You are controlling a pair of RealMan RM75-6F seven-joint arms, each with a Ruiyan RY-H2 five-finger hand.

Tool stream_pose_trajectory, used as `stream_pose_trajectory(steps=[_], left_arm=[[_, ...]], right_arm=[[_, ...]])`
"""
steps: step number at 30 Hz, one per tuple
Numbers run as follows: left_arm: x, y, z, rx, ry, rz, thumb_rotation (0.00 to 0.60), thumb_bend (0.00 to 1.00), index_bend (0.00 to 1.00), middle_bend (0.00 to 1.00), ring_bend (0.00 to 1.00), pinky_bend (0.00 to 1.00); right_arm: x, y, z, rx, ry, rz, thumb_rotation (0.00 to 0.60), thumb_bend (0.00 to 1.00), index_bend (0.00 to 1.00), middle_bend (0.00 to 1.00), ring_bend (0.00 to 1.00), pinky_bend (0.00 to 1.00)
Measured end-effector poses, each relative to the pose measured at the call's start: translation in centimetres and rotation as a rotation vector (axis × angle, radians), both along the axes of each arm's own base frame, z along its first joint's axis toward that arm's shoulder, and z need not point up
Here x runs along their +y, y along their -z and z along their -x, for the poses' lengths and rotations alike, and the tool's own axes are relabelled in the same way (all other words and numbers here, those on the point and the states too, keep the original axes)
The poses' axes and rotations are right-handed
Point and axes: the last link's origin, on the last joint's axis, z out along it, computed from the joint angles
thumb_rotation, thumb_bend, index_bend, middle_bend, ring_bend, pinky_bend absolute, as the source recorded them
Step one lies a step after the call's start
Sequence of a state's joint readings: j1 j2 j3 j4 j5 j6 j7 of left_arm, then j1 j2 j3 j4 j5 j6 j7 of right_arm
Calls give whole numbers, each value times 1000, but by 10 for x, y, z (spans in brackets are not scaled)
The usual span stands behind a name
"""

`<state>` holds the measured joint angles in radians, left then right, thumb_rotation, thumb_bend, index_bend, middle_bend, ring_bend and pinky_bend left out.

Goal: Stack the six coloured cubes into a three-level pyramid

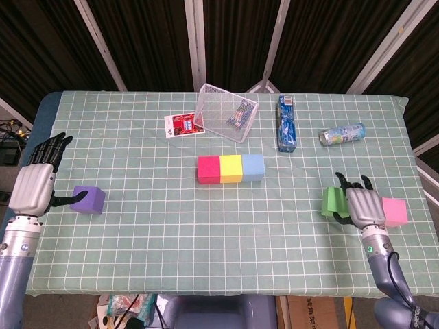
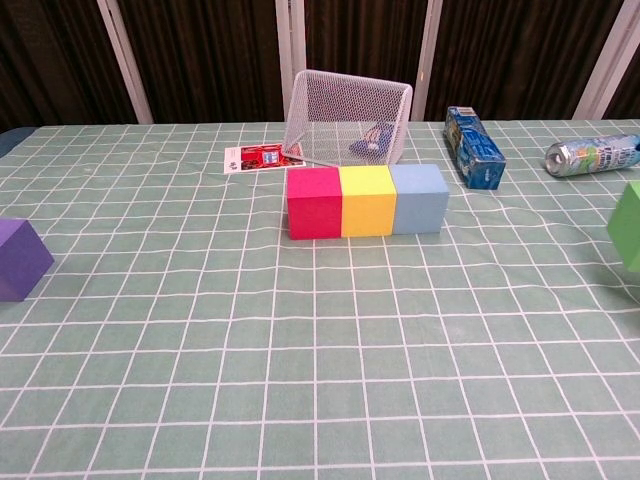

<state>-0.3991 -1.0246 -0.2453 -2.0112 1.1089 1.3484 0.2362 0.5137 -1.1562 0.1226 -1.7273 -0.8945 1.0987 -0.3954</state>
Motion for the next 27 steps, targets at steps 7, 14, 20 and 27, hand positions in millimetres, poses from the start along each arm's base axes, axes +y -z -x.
stream_pose_trajectory(steps=[7, 14, 20, 27], left_arm=[[0, -1, 0, -7, 0, 2, 600, 87, 0, 0, 0, 0], [1, -1, 1, -12, -6, 6, 600, 87, 0, 0, 0, 0], [2, 0, 4, -11, -15, 13, 600, 87, 0, 0, 0, 0], [4, 1, 6, -14, -26, 21, 600, 87, 0, 0, 0, 0]], right_arm=[[-42, -12, -64, 63, -177, -22, 600, 299, 0, 397, 257, 0], [-72, -11, -114, 117, -313, -81, 600, 299, 0, 397, 257, 0], [-96, -3, -140, 153, -367, -121, 600, 299, 0, 397, 257, 0], [-109, 11, -153, 29, -256, -137, 600, 299, 0, 397, 257, 0]])
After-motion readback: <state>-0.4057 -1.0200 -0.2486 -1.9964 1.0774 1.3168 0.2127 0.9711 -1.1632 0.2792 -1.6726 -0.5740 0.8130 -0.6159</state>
